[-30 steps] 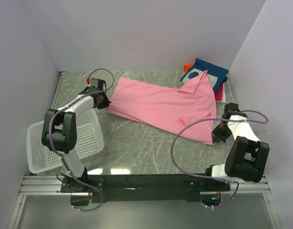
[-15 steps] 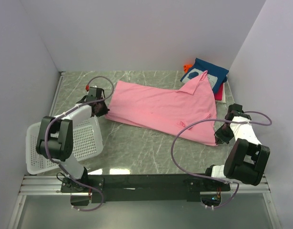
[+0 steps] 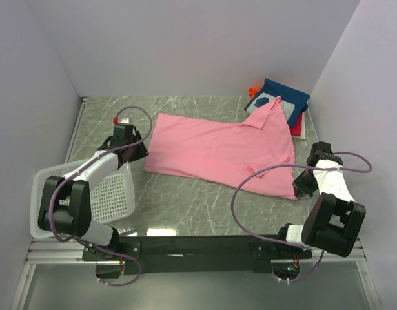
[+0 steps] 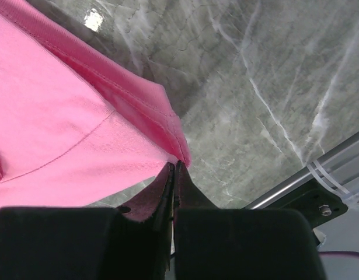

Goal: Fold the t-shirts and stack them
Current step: Fold the tshirt

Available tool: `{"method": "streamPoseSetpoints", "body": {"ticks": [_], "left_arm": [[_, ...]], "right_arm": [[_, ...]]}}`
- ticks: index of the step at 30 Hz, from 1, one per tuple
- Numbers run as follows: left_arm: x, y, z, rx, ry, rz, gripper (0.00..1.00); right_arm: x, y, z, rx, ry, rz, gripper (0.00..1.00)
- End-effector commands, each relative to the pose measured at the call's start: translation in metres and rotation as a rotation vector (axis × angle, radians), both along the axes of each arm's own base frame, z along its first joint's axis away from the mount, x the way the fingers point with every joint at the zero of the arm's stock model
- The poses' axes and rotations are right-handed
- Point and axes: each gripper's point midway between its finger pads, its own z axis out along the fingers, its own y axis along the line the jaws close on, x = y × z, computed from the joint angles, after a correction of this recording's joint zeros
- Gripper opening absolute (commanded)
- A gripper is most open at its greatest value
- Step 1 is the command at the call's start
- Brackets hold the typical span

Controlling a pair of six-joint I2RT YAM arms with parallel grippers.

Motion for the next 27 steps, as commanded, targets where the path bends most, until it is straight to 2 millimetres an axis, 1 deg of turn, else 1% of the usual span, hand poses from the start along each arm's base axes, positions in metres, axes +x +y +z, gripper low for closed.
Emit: {"method": "streamPoseSetpoints", "body": {"ticks": [1,2,4,5,6,7,8,9,11,12,13,14,15,19,24,27], "left_arm": [[0.003,-0.003,0.021,-0.015,-0.061,-0.024,0.5],[0.004,-0.006,0.024,-0.028,-0.063,-0.035,0.51],[0.004,-0.009,0.022,-0.037,-0.042,-0.035,0.52],[0.006,-0.013,0.024,-0.039,-0.039,-0.044,0.52],[0.007,-0.015,0.015,-0.032,-0.007,-0.048,0.53],[0.002,-0.015,0.007,-0.023,0.035,-0.05,0.53],[0.006,-0.015,0.008,-0.012,0.045,-0.048,0.53],[0.003,-0.016,-0.005,-0.004,0.093,-0.05,0.53],[-0.001,-0.016,-0.015,0.007,0.147,-0.055,0.53],[-0.003,-0.016,-0.024,0.015,0.175,-0.057,0.53],[-0.004,-0.015,-0.026,0.017,0.184,-0.058,0.53],[-0.005,-0.016,-0.029,0.019,0.193,-0.061,0.53],[-0.003,-0.011,-0.031,0.045,0.193,-0.041,0.53],[-0.003,-0.01,-0.035,0.075,0.202,-0.039,0.51],[-0.006,-0.018,-0.043,0.101,0.215,-0.064,0.47],[-0.006,-0.016,-0.047,0.115,0.224,-0.048,0.44]], "right_arm": [[-0.008,-0.008,0.01,-0.05,0.003,-0.021,0.0],[-0.008,-0.008,0.01,-0.049,0.004,-0.022,0.0],[-0.009,-0.008,0.009,-0.05,0.008,-0.024,0.0],[-0.009,-0.008,0.008,-0.048,0.01,-0.024,0.0],[-0.008,-0.007,0.008,-0.042,0.009,-0.026,0.0],[-0.008,-0.006,0.007,-0.038,0.007,-0.027,0.0],[-0.008,-0.005,0.007,-0.032,0.004,-0.027,0.0],[-0.008,-0.003,0.005,-0.024,0.003,-0.027,0.0],[-0.007,-0.003,0.005,-0.024,0.001,-0.029,0.0],[-0.007,-0.004,0.006,-0.029,0.0,-0.028,0.0],[-0.007,-0.004,0.006,-0.027,-0.001,-0.026,0.0],[-0.007,-0.004,0.006,-0.028,-0.003,-0.026,0.0],[-0.006,-0.004,0.006,-0.029,-0.005,-0.026,0.0],[-0.006,-0.004,0.007,-0.03,-0.011,-0.025,0.0],[-0.006,-0.003,0.008,-0.028,-0.016,-0.022,0.0],[-0.006,-0.003,0.008,-0.028,-0.021,-0.022,0.0]]}}
